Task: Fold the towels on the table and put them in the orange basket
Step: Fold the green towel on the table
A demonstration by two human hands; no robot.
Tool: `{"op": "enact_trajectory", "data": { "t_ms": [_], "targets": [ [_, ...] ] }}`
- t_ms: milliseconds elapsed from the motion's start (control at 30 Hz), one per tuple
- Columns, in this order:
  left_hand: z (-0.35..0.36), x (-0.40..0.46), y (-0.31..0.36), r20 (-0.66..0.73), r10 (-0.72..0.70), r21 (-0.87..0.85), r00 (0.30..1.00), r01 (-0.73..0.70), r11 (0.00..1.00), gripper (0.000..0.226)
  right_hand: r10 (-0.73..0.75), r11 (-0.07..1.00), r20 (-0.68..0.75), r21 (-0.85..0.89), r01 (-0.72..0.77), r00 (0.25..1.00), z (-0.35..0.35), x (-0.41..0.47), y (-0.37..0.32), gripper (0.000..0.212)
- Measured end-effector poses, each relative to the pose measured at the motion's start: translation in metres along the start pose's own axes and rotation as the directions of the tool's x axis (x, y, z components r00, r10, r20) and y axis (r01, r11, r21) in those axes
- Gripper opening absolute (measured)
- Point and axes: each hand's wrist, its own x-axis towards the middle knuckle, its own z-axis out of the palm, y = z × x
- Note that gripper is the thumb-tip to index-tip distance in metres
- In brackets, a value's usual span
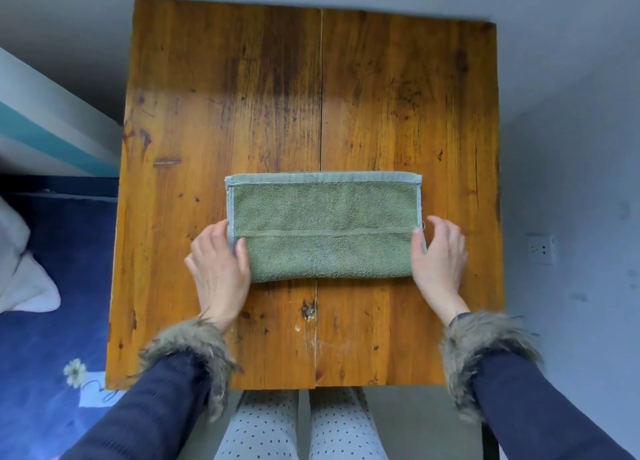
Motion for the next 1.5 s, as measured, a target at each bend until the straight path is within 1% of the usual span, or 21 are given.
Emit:
{"op": "enact_trajectory", "data": {
  "t_ms": [33, 67, 100, 167, 200, 267, 433, 567, 667, 733, 833, 933, 1067, 1133, 1200, 1267, 1300, 1367, 1400, 1467, 1500],
  "targets": [
    [0.002, 0.0, 0.006, 0.019, 0.103, 0.029, 0.995, -0.103, 0.994, 0.042, -0.142, 0.989, -0.015, -0.036, 0.141, 0.99, 0.004, -0.005, -0.009, 0.037],
    [0.007, 0.0, 0.014, 0.066, 0.197, 0.059, 0.978, -0.201, 0.978, 0.045, -0.264, 0.962, 0.025, -0.069, 0.265, 0.964, 0.01, -0.01, -0.019, 0.041],
    [0.014, 0.0, 0.023, 0.124, 0.281, 0.087, 0.952, -0.292, 0.952, 0.047, -0.357, 0.926, 0.094, -0.093, 0.365, 0.929, 0.018, -0.015, -0.029, 0.045],
    [0.031, -0.002, 0.042, 0.241, 0.405, 0.135, 0.882, -0.443, 0.886, 0.052, -0.469, 0.86, 0.201, -0.118, 0.496, 0.86, 0.039, -0.023, -0.044, 0.05],
    [0.04, -0.002, 0.05, 0.281, 0.437, 0.155, 0.854, -0.49, 0.858, 0.054, -0.499, 0.836, 0.225, -0.13, 0.533, 0.837, 0.049, -0.024, -0.049, 0.05],
    [0.058, 0.001, 0.055, 0.319, 0.444, 0.186, 0.837, -0.515, 0.837, 0.056, -0.508, 0.817, 0.259, -0.159, 0.555, 0.822, 0.065, -0.018, -0.051, 0.052],
    [0.073, 0.01, 0.023, 0.301, 0.497, 0.273, 0.814, -0.573, 0.772, 0.059, -0.56, 0.726, 0.29, -0.28, 0.628, 0.776, 0.076, 0.008, -0.014, 0.059],
    [0.059, 0.015, -0.001, 0.279, 0.441, 0.321, 0.853, -0.515, 0.795, 0.059, -0.506, 0.76, 0.262, -0.315, 0.568, 0.822, 0.065, 0.025, 0.007, 0.061],
    [0.04, 0.023, -0.014, 0.259, 0.401, 0.242, 0.879, -0.461, 0.854, 0.057, -0.453, 0.794, 0.267, -0.313, 0.521, 0.851, 0.055, 0.032, 0.011, 0.063],
    [0.029, 0.034, -0.014, 0.22, 0.437, 0.173, 0.872, -0.476, 0.862, 0.056, -0.45, 0.812, 0.249, -0.285, 0.509, 0.857, 0.05, 0.033, 0.008, 0.066],
    [0.026, 0.057, 0.001, 0.176, 0.484, 0.194, 0.857, -0.512, 0.837, 0.055, -0.472, 0.825, 0.178, -0.257, 0.503, 0.864, 0.047, 0.04, -0.003, 0.064],
    [0.036, 0.074, 0.015, 0.225, 0.431, 0.238, 0.874, -0.478, 0.846, 0.058, -0.428, 0.851, 0.152, -0.265, 0.454, 0.891, 0.047, 0.054, -0.012, 0.061],
    [0.049, 0.078, 0.011, 0.26, 0.388, 0.306, 0.884, -0.457, 0.835, 0.06, -0.367, 0.855, 0.226, -0.3, 0.423, 0.902, 0.056, 0.062, -0.009, 0.059],
    [0.049, 0.079, 0.01, 0.267, 0.399, 0.293, 0.877, -0.468, 0.834, 0.059, -0.355, 0.843, 0.217, -0.346, 0.412, 0.909, 0.057, 0.061, -0.011, 0.059],
    [0.045, 0.078, 0.01, 0.258, 0.425, 0.221, 0.868, -0.481, 0.848, 0.057, -0.33, 0.848, 0.201, -0.366, 0.384, 0.922, 0.054, 0.055, -0.016, 0.059],
    [0.036, 0.072, 0.008, 0.174, 0.417, 0.103, 0.892, -0.437, 0.893, 0.052, -0.327, 0.858, 0.185, -0.354, 0.373, 0.927, 0.053, 0.042, -0.025, 0.061],
    [0.031, 0.066, 0.005, 0.108, 0.37, 0.054, 0.923, -0.377, 0.925, 0.049, -0.351, 0.854, 0.189, -0.337, 0.397, 0.917, 0.054, 0.032, -0.03, 0.061],
    [0.02, 0.054, -0.004, -0.044, 0.188, -0.015, 0.981, -0.189, 0.982, 0.042, -0.427, 0.827, 0.224, -0.294, 0.479, 0.876, 0.061, 0.008, -0.045, 0.06],
    [0.016, 0.049, -0.01, -0.084, 0.066, -0.045, 0.994, -0.07, 0.996, 0.036, -0.459, 0.81, 0.246, -0.278, 0.516, 0.854, 0.067, -0.003, -0.052, 0.059],
    [0.012, 0.045, -0.02, -0.043, -0.139, -0.091, 0.989, 0.135, 0.987, 0.027, -0.484, 0.79, 0.288, -0.263, 0.554, 0.826, 0.081, -0.02, -0.065, 0.058],
    [0.012, 0.044, -0.023, 0.007, -0.2, -0.104, 0.98, 0.2, 0.974, 0.024, -0.483, 0.791, 0.299, -0.256, 0.556, 0.823, 0.088, -0.025, -0.07, 0.058]
  ]
}}
